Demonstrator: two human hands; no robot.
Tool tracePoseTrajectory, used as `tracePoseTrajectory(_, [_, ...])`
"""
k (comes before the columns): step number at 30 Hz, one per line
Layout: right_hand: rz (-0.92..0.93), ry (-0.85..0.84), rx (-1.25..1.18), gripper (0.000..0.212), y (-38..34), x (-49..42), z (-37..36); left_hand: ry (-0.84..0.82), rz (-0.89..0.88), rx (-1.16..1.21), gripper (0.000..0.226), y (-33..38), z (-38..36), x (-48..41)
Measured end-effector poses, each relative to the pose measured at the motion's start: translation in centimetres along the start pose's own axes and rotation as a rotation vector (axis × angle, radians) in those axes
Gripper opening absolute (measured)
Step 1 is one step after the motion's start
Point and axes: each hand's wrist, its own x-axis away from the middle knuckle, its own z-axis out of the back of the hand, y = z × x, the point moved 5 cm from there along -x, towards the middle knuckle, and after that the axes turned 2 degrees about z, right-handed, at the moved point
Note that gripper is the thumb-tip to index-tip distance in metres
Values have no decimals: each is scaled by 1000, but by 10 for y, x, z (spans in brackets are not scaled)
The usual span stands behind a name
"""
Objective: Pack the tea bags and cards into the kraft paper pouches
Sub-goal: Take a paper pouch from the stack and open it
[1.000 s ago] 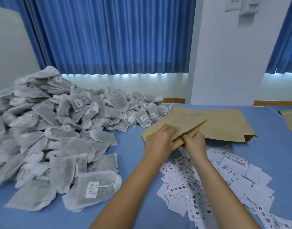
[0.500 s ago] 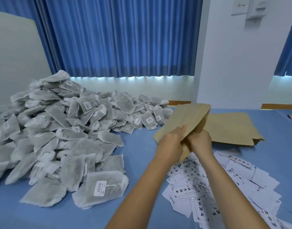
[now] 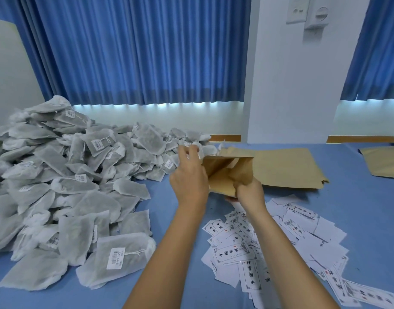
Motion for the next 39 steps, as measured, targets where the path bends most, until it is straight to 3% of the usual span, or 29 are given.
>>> tracePoseTrajectory(3, [59, 5, 76, 27, -8, 0, -6, 112, -270, -255, 34, 26, 19, 17])
tracePoseTrajectory(5, [78, -46, 58, 32, -12, 2, -14, -40, -360, -227, 41, 40, 16, 40])
tracePoseTrajectory(7, [90, -97, 34, 36, -16, 4, -18, -248, -248, -170, 36, 43, 5, 52])
tracePoseTrajectory(10, [85, -134, 41, 36, -16, 7, -18, -556, 102, 61, 22, 30, -21, 31])
tracePoseTrajectory(13, [112, -198, 118, 31, -20, 14, -24, -869, 368, 318, 35, 21, -52, 7])
tracePoseTrajectory(18, [67, -235, 117, 14, -11, 18, -32, -965, 352, 356, 44, 5, -73, 16])
tracePoseTrajectory(19, [50, -212, 91, 20, -10, 17, -32, -1039, 370, 360, 44, 2, -75, 19])
tracePoseTrajectory(21, [32, -179, -34, 31, -11, 12, -33, -1004, 347, 296, 47, -10, -73, 4])
tracePoseTrajectory(23, [29, -170, -171, 32, -16, 4, -38, -955, 238, 187, 47, -18, -70, -21])
tracePoseTrajectory(26, [-53, -91, -304, 32, -15, -19, -48, -1196, -298, 59, 35, 5, -70, -25])
tracePoseTrajectory(27, [-67, -50, -338, 32, -14, -29, -51, -1203, -490, 119, 36, 14, -66, -20])
tracePoseTrajectory(29, [-63, 16, -409, 30, -14, -50, -58, -1035, -667, 340, 41, 10, -52, -30])
tracePoseTrajectory(31, [-92, 73, -492, 30, -13, -72, -66, -700, -556, 503, 36, -31, -44, -76])
tracePoseTrajectory(32, [-105, 87, -529, 29, -13, -83, -71, -526, -424, 445, 32, -66, -46, -104])
tracePoseTrajectory(34, [-110, 92, -594, 27, -12, -103, -81, -297, -159, -31, 34, -152, -56, -156])
tracePoseTrajectory(36, [-116, 91, -642, 28, -10, -119, -90, -434, 143, -536, 66, -241, -70, -181])
tracePoseTrajectory(39, [-100, 94, -712, 30, -5, -136, -100, -621, 392, -641, 90, -332, -90, -183])
